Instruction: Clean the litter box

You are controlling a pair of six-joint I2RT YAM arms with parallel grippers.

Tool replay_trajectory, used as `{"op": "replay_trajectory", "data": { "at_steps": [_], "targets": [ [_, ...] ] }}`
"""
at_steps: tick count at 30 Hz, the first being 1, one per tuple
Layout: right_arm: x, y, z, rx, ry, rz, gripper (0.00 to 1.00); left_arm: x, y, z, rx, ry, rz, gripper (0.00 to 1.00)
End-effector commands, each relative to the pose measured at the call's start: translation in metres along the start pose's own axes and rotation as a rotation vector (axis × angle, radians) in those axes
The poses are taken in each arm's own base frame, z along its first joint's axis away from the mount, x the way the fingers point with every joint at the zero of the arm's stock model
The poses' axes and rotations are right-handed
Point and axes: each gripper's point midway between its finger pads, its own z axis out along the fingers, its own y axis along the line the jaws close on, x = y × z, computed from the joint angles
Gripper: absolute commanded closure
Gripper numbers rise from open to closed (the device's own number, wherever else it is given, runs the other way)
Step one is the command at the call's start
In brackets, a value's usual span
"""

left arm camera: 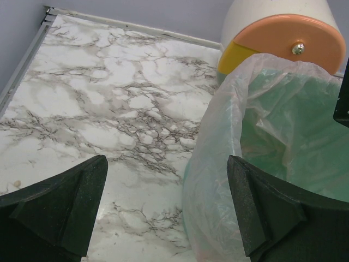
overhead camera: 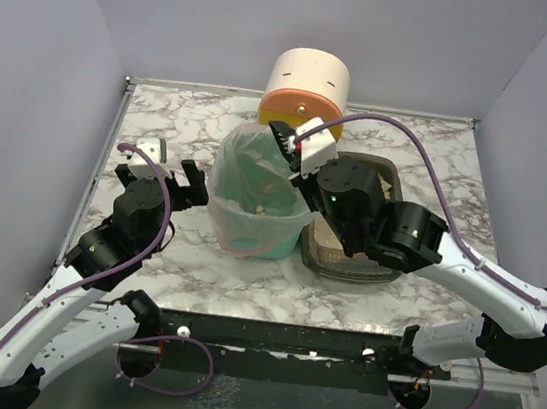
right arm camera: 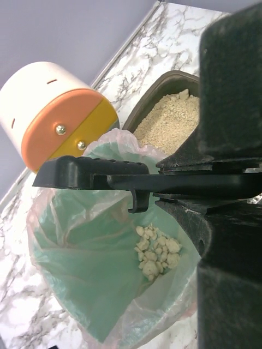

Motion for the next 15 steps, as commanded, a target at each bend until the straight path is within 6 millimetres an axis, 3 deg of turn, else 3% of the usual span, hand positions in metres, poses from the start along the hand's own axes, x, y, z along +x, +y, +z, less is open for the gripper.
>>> {"op": "replay_trajectory", "data": {
  "at_steps": [1, 8, 15],
  "targets": [
    [-0.034, -0.027, -0.025, 0.039, -0.125, 0.133, 0.99, 0.001, 0.000, 0.000, 0.013, 0.001, -0.003, 0.01],
    [-0.047, -0.069, -0.069, 0.075, -0.275, 0.400, 0.99, 0.002, -0.001, 0.000, 0.012, 0.003, -0.001, 0.01],
    [-0.022, -0.101, -0.087, 0.199, -0.295, 0.526, 1.00, 0.004, -0.001, 0.001, 0.010, 0.008, 0.001, 0.01]
  ]
}}
